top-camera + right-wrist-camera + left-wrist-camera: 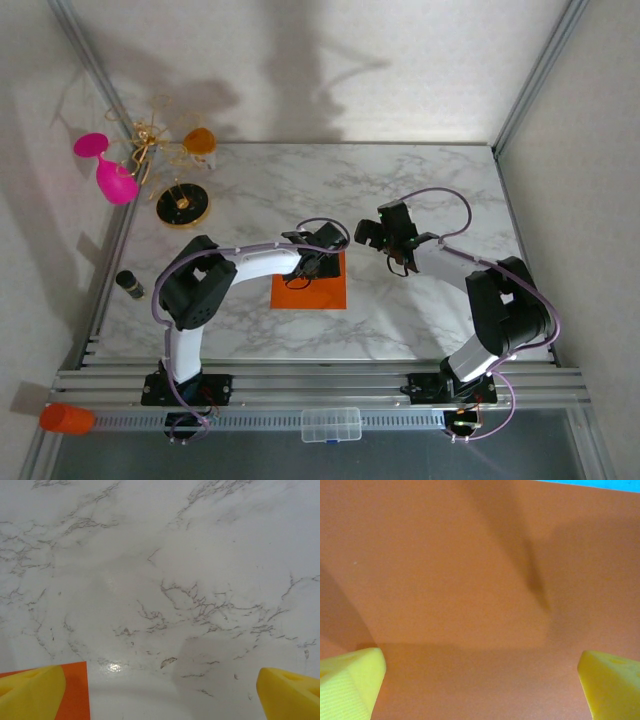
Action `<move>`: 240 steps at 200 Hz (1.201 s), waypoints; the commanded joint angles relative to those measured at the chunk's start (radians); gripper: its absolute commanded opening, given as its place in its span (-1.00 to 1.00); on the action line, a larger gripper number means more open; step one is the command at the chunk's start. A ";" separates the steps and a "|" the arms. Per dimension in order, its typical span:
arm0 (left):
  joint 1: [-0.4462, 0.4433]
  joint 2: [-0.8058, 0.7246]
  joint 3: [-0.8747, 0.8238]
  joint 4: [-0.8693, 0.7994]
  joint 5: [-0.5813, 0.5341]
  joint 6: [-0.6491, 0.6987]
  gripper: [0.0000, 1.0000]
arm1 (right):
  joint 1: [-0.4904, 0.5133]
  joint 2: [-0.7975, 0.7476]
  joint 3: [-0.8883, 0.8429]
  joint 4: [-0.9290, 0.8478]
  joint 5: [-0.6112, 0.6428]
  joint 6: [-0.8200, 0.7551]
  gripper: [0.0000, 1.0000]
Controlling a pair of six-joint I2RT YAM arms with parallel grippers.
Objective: Fold a paper plane with a square sheet of paper (pick it up from the middle)
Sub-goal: Move the square sheet of paper to the center of the table, then first fold the square sheet of paper in half at the center of the table.
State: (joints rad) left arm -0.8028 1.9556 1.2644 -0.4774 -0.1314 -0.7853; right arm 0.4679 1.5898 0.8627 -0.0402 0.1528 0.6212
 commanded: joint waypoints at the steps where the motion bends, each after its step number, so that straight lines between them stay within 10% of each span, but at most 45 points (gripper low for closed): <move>1: 0.000 0.032 0.014 -0.050 -0.030 0.004 0.95 | -0.005 0.010 -0.004 0.015 -0.010 0.011 0.97; 240: 0.006 0.034 -0.024 -0.005 0.009 -0.032 0.40 | -0.006 -0.006 -0.017 0.021 0.011 0.032 0.97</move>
State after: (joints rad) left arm -0.8089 1.9877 1.2774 -0.4713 -0.2123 -0.7910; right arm 0.4671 1.5898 0.8616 -0.0399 0.1539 0.6399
